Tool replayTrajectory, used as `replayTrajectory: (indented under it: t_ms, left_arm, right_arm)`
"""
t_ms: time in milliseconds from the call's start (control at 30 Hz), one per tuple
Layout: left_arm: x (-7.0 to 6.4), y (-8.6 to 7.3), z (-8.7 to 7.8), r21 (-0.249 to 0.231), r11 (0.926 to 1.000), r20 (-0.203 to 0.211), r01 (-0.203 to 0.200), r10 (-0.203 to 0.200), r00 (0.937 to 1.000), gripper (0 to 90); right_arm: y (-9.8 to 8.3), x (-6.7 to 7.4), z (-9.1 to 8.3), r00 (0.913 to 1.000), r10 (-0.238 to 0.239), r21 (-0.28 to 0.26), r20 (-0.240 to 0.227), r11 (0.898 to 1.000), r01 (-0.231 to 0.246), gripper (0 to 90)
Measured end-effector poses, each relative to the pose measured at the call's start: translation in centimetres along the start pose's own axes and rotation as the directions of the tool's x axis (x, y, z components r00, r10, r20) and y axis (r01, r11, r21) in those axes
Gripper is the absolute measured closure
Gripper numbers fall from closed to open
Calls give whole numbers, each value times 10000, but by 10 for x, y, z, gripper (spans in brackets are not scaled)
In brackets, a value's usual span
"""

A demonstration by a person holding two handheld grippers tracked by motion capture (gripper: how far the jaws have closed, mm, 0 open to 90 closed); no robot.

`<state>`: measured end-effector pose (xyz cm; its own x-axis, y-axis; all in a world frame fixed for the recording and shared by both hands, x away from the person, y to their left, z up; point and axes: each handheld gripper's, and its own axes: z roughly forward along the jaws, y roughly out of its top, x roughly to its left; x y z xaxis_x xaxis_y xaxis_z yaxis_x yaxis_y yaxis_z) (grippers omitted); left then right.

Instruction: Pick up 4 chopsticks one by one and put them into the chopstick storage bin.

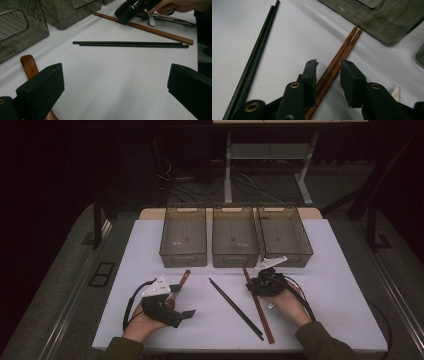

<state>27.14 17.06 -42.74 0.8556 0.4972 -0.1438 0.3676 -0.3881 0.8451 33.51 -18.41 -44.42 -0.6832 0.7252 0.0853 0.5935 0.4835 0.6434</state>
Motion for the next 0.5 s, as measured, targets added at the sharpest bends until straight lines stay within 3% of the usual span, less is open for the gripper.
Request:
replayTrajectory:
  t_ms: [500]
  left_arm:
    - [-1, 0, 0, 33, 10000, 56, 6, -6, 10000, 4]
  right_arm:
    - [0, 2, 0, 9999, 25, -20, 107, 10000, -25, 724]
